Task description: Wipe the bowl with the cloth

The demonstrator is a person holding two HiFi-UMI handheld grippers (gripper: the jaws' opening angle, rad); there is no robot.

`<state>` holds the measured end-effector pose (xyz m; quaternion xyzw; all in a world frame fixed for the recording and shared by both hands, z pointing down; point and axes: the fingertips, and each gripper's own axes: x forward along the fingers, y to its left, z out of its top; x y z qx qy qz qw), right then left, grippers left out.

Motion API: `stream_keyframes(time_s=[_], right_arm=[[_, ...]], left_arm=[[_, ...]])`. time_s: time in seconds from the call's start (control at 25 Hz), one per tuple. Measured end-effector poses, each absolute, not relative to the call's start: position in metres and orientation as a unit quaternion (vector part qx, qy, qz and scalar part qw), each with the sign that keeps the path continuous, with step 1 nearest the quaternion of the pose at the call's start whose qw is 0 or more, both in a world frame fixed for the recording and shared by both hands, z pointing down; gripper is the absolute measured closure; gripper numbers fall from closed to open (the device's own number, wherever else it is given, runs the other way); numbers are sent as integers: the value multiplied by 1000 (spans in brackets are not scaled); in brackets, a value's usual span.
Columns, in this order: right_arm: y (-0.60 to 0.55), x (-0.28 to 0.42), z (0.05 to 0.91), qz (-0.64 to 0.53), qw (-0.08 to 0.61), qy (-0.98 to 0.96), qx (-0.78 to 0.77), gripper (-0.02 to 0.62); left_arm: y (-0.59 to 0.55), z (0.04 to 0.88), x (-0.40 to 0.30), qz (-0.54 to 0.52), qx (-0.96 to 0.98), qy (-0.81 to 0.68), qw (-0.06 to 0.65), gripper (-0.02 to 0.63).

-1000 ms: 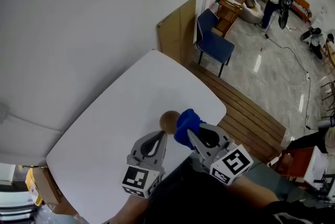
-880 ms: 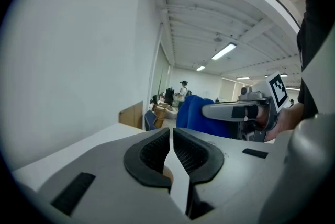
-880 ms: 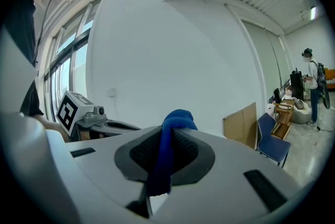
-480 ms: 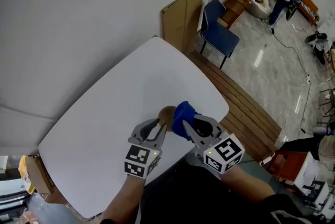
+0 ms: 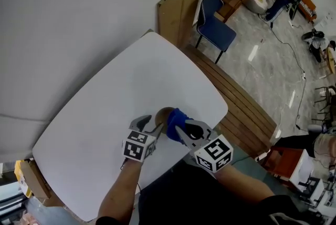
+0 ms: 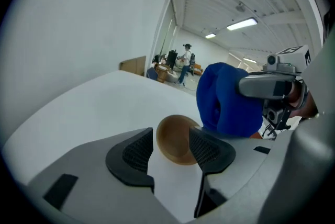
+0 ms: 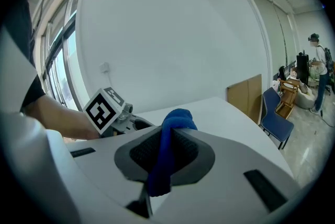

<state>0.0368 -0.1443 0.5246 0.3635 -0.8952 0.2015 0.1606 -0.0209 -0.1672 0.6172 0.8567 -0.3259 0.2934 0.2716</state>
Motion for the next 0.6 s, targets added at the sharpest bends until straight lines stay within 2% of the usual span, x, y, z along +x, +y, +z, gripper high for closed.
stream_keyframes(time_s=[0.44, 0.6], right_arm=[[-138, 42, 558, 233, 177, -885, 362, 560], [-134, 35, 565, 239, 180, -885, 357, 560]], left_arm=[[-172, 674, -14, 322, 836, -297, 331, 384], [-174, 685, -15, 334, 830, -287, 343, 536]])
